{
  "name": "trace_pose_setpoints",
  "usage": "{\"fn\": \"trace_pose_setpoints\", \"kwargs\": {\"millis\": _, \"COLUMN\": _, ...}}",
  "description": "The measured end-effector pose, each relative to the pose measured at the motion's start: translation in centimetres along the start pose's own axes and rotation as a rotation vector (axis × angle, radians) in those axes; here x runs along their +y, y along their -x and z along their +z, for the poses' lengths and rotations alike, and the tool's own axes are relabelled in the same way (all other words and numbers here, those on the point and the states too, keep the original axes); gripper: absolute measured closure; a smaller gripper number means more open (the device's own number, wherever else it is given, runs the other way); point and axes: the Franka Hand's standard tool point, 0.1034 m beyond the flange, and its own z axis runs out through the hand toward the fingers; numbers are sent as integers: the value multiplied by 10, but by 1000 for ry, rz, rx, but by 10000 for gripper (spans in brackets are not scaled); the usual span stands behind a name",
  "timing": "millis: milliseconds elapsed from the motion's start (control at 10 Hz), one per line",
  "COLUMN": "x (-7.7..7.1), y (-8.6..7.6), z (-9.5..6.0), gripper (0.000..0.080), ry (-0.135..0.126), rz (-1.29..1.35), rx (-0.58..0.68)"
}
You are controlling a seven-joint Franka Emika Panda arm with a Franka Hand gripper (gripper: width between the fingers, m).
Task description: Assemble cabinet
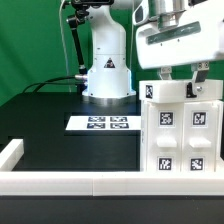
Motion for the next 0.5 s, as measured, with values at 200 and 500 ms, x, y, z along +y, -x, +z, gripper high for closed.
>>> {"fn": "trace_pose_setpoints", "kwargs": {"millis": 200, "x": 1, "y": 3, "z": 0, "gripper": 247, "ry": 9, "rz": 209, "rx": -53}}
{"fn": "trace_pose_setpoints", "kwargs": {"millis": 500, "x": 0, "y": 4, "z": 1, "gripper": 251, "ry": 23, "rz": 478, "rx": -59}}
